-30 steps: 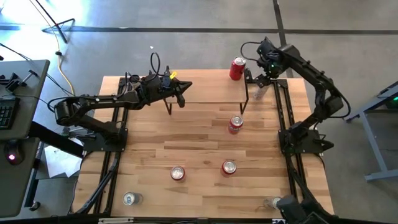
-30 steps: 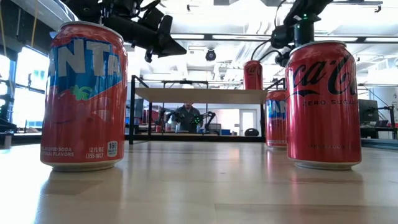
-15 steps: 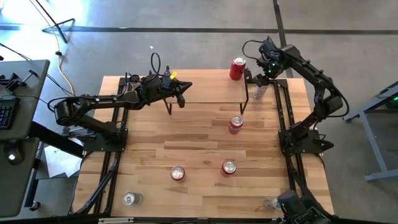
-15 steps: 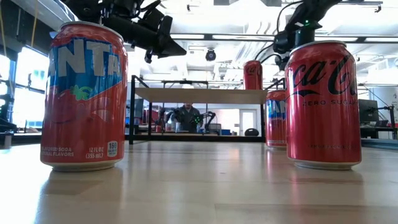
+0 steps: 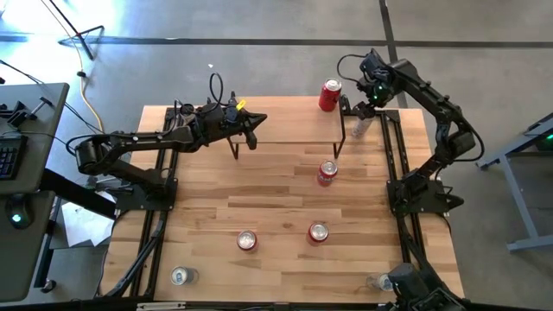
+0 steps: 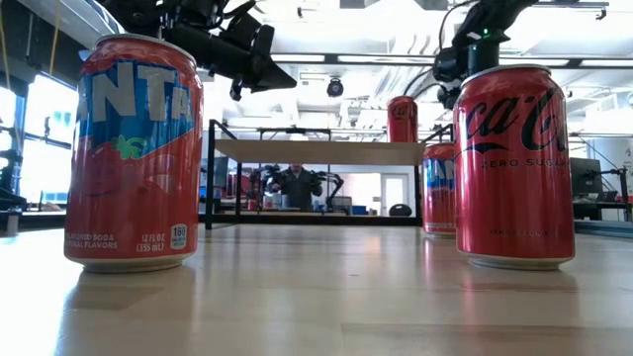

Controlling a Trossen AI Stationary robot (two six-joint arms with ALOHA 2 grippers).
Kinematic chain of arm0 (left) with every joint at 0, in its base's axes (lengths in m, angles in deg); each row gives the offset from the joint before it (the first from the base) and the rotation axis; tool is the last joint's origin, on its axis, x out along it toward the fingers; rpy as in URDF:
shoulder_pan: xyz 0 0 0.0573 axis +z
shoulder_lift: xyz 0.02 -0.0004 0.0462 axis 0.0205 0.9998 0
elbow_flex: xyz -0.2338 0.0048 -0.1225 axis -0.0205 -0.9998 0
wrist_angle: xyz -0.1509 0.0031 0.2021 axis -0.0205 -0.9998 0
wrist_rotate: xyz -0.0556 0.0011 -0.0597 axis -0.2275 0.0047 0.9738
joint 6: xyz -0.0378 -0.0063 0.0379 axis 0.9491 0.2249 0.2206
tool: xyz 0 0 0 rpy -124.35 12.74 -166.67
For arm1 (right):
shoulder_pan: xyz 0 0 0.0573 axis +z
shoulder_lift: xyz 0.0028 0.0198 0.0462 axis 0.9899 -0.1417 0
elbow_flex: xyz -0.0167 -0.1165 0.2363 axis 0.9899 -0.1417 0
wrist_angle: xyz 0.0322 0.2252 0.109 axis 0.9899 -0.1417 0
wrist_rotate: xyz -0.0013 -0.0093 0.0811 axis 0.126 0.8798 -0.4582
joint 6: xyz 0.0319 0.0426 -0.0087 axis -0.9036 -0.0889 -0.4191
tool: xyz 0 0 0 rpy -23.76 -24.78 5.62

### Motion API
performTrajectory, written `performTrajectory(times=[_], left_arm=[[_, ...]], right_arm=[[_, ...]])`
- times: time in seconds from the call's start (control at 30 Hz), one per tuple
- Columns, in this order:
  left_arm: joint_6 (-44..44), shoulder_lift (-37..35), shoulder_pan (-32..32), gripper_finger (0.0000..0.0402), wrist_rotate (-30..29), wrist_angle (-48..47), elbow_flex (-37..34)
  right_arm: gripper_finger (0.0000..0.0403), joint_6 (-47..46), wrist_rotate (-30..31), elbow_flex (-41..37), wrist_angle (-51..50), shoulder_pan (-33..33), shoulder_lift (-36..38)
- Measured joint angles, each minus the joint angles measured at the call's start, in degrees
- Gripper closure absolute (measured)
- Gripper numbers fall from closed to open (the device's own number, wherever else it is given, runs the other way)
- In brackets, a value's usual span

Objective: Place canned beverage on shelf
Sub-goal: Put the right white and yellow soda can on the shelf

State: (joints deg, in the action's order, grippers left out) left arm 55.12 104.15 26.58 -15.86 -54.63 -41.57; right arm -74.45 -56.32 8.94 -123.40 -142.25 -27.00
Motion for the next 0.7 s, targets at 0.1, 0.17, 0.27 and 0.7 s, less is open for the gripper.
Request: performTrajectory(times=[0.1, 0.17, 0.27, 0.7], left_arm=[[0.0, 0.0, 0.0, 0.0401, 0.0, 0.0, 0.0], [0.0, 0.0, 0.0, 0.0401, 0.0, 0.0, 0.0], [0.1, 0.0, 0.0, 0.0401, 0.0, -0.2, 0.0], [0.2, 0.0, 0.0, 0.0402, 0.0, -0.8, 0.0]], right_arm=[[0.0132, 0.1, -1.1, 0.5, -1.5, 0.0, 0.1], [0.0132, 0.5, -2.5, 0.5, -1.6, 0.0, 0.0], [0.0132, 0.7, -2.7, 0.5, -1.2, 0.1, 0.1], [0.0132, 1.7, -1.4, -4.9, 4.8, 0.0, 0.5]])
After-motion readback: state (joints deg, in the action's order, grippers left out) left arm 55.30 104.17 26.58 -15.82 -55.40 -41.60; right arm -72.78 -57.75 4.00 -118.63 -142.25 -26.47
